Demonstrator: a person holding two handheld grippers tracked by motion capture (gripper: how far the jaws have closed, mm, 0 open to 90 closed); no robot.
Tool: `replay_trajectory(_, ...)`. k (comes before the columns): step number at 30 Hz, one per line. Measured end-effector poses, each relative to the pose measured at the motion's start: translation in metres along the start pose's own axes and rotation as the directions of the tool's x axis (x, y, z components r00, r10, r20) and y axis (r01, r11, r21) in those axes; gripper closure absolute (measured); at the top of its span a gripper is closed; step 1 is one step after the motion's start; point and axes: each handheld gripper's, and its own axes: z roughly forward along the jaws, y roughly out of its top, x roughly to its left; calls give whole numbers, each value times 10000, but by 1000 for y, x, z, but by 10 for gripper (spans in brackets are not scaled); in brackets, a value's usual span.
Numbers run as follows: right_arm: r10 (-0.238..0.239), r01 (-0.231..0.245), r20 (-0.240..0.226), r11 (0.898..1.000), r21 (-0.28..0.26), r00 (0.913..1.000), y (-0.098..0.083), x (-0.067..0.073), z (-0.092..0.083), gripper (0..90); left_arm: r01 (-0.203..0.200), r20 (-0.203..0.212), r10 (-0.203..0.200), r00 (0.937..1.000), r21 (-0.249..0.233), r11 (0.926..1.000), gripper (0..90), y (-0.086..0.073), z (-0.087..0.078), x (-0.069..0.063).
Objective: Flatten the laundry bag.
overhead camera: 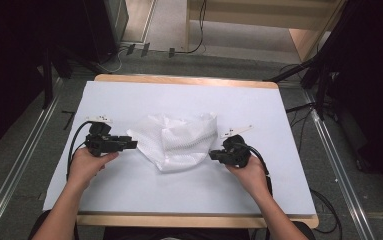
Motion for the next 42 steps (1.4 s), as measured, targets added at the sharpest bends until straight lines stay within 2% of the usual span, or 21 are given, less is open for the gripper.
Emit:
replay_trajectory(2,-118,114,-78,9992,-392,9999,4,4,-7,826,-193,-122,194,9997,99,9998,577,7,0,1)
replay_trajectory(6,-181,166,-236,9978,-637,9996,11,12,-11,791,-549,-624,565,9964,279,9981,573,22,1,4)
replay_trajectory(11,-473,444,-457,9970,-628,9978,23,23,-5,749,-740,-920,781,9927,465,9962,543,37,5,15)
replay_trajectory(12,-666,634,-578,9965,-552,9961,29,30,1,729,-703,-1127,752,9908,472,9964,543,41,8,24)
replay_trajectory(14,-780,748,-637,9959,-510,9949,33,35,5,722,-578,-1300,647,9894,567,9967,540,43,13,32)
replay_trajectory(16,-976,943,-776,9945,-452,9922,38,41,13,715,-519,-1338,593,9892,581,9970,536,46,19,38)
replay_trajectory(18,-1029,999,-846,9943,-382,9911,42,46,19,710,-637,-1333,722,9884,672,9957,527,49,26,41)
replay_trajectory(20,-1144,1118,-921,9932,-328,9892,46,51,27,705,-747,-1235,839,9888,779,9942,510,52,34,43)
replay_trajectory(23,-1192,1170,-982,9927,-280,9880,51,56,36,687,-652,-879,721,9935,791,9947,471,55,43,47)
replay_trajectory(25,-1210,1190,-1004,9926,-260,9876,54,58,42,673,-395,-475,439,9979,899,9952,454,55,50,52)
replay_trajectory(27,-1213,1199,-1020,9926,-196,9874,56,61,47,667,-198,-168,217,9996,1053,9942,459,53,58,56)
replay_trajectory(28,-1178,1169,-1026,9930,-156,9877,57,63,50,665,-97,-77,107,9999,1230,9924,505,52,62,57)
replay_trajectory(30,-1215,1203,-1000,9926,-182,9875,59,64,53,653,-139,-63,151,9999,1669,9859,627,51,68,56)
replay_trajectory(32,-1175,1162,-979,9930,-195,9882,61,64,55,637,-139,105,122,9999,1825,9831,748,50,71,54)
replay_trajectory(34,-1169,1151,-873,9930,-249,9893,64,64,57,609,-199,229,161,9996,1787,9837,858,49,71,50)
replay_trajectory(36,-1105,1081,-833,9936,-326,9904,69,62,60,564,-246,404,179,9990,1728,9846,900,47,70,45)
replay_trajectory(38,-1037,1008,-837,9942,-385,9911,73,60,65,496,-240,501,157,9986,1695,9852,900,43,67,41)
replay_trajectory(42,-957,935,-734,9951,-329,9927,80,58,75,488,-180,584,85,9983,1627,9865,900,36,60,36)
